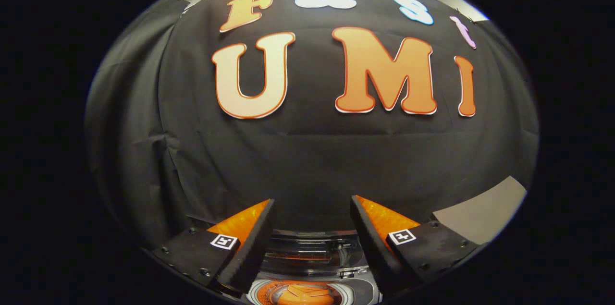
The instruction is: Put the clothes into the washing machine and then close the washing machine lid.
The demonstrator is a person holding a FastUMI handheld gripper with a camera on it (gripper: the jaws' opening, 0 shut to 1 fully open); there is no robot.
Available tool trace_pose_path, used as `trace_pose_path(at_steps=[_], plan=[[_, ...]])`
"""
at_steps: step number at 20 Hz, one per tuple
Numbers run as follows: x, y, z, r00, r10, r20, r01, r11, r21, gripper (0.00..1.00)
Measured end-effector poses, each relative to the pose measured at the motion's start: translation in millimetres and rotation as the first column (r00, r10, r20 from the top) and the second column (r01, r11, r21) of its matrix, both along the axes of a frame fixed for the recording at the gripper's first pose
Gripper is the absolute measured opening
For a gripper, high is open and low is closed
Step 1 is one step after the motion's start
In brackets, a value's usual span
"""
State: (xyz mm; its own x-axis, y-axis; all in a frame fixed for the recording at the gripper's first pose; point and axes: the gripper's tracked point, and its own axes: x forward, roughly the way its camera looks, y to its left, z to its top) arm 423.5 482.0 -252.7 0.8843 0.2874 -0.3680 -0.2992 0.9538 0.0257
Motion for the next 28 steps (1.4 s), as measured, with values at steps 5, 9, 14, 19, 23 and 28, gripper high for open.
trace_pose_path(at_steps=[5,9,14,19,23,28], plan=[[28.5,9.5,-36.9,0.997,0.002,-0.078,-0.004,1.0,-0.026,0.98],[42.8,12.8,-68.9,0.992,-0.002,-0.128,-0.003,0.999,-0.039,0.99],[48.2,11.7,-70.1,0.995,0.004,-0.101,-0.006,1.0,-0.014,0.98],[36.8,7.4,-66.5,0.998,-0.011,-0.066,0.011,1.0,0.002,0.98],[17.0,2.1,-63.6,0.998,0.004,-0.068,-0.003,1.0,0.011,0.98],[-11.4,-4.8,-58.7,0.999,0.0,-0.039,0.001,1.0,0.016,0.98]])
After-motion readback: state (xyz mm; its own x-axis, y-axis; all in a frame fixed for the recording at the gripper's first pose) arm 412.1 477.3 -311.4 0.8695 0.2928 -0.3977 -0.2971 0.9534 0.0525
